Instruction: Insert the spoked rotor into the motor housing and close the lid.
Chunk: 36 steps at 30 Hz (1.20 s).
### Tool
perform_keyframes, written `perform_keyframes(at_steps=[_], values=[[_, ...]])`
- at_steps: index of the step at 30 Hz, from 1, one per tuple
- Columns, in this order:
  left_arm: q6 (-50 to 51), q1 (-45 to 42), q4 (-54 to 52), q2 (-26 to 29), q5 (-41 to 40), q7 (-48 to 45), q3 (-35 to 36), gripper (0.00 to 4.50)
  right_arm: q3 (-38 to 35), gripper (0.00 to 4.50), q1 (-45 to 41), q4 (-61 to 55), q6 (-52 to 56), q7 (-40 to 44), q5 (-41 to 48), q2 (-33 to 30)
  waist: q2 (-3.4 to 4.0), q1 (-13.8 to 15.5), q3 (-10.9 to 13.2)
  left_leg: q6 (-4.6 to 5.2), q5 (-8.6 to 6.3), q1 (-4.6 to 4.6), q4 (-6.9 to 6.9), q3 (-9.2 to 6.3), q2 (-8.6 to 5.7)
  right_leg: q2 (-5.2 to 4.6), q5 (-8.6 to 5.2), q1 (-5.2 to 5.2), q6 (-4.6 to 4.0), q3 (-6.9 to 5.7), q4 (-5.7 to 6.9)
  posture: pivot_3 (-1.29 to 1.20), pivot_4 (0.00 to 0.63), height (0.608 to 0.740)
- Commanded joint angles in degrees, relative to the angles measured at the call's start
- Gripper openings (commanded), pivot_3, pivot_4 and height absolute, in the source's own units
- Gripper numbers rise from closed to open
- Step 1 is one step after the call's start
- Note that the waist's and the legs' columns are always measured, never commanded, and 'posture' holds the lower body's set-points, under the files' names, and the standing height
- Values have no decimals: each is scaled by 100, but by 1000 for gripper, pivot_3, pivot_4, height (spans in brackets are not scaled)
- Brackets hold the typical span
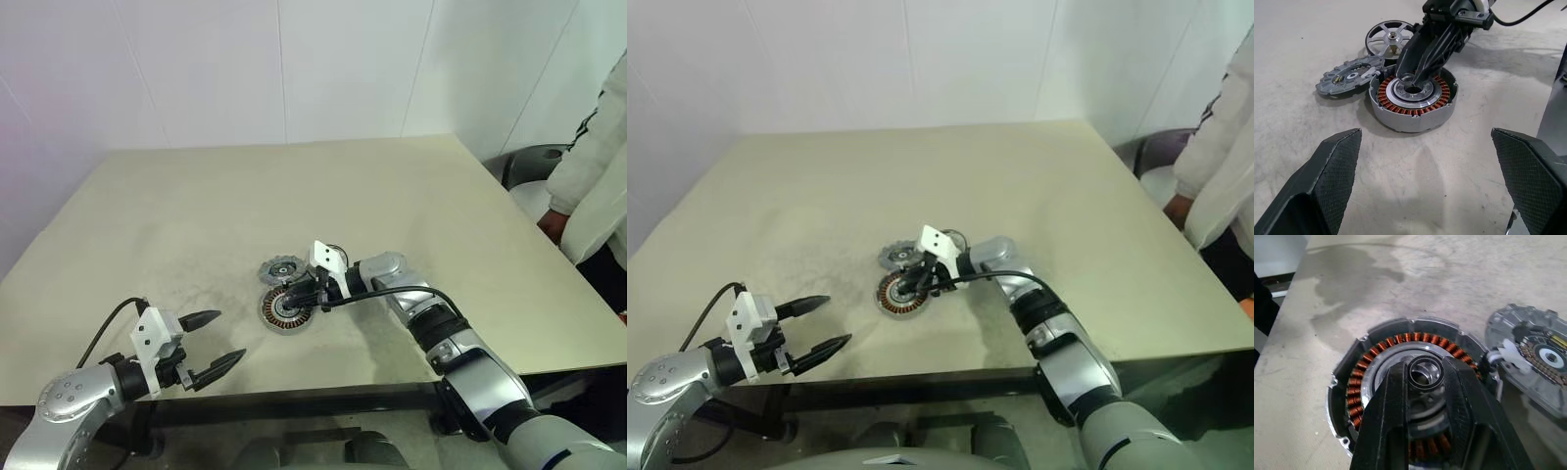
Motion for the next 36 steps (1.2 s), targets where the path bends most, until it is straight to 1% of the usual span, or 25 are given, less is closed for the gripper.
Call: perform_keyframes(at_steps=[1,9,11,13,20,27,30,36], values=[[-4,-58,-177,69,-96,19,137,4500,-136,665,-160,-52,-69,32,21,30,1,1,0,0,0,0,0,0,0,0,0,0,0,0,0,0,0,740],[10,-117,-154,101,-82,39,141,4500,-127,665,-103,-65,-65,42,-23,10,1,3,1,0,0,0,-1,0,0,0,0,0,0,0,0,0,0,740],[29,-125,-132,115,-103,11,150,4500,-139,1415,-109,-63,-58,28,-26,1,1,4,0,0,0,0,-1,0,0,0,0,0,0,0,0,0,0,740],[87,-125,-110,145,-164,-60,139,4500,-151,2024,-110,-91,-32,42,-9,-11,1,3,1,0,0,-1,-1,0,0,0,0,0,0,0,0,0,0,740],[-2,-91,-13,154,-137,-71,226,4500,-227,4452,-99,-480,139,154,122,-67,2,5,1,0,0,0,-1,-1,0,0,-1,0,-2,0,0,0,0,740],[-108,-24,155,165,-151,-132,478,4500,-388,4481,-149,-928,537,192,423,20,3,3,2,0,0,-3,-4,-1,1,-1,-5,-5,-9,0,-1,0,0,740],[-150,-24,212,173,-142,-164,562,4500,-377,3876,-169,-856,488,75,369,72,3,5,2,0,0,-3,-3,-1,1,-1,-5,-4,-10,0,-1,0,0,740],[-202,-46,273,157,-144,-213,624,4500,-403,1822,-324,-304,58,-318,154,216,5,1,3,0,0,-3,-3,0,0,0,-6,-4,-10,0,-1,0,0,740]])
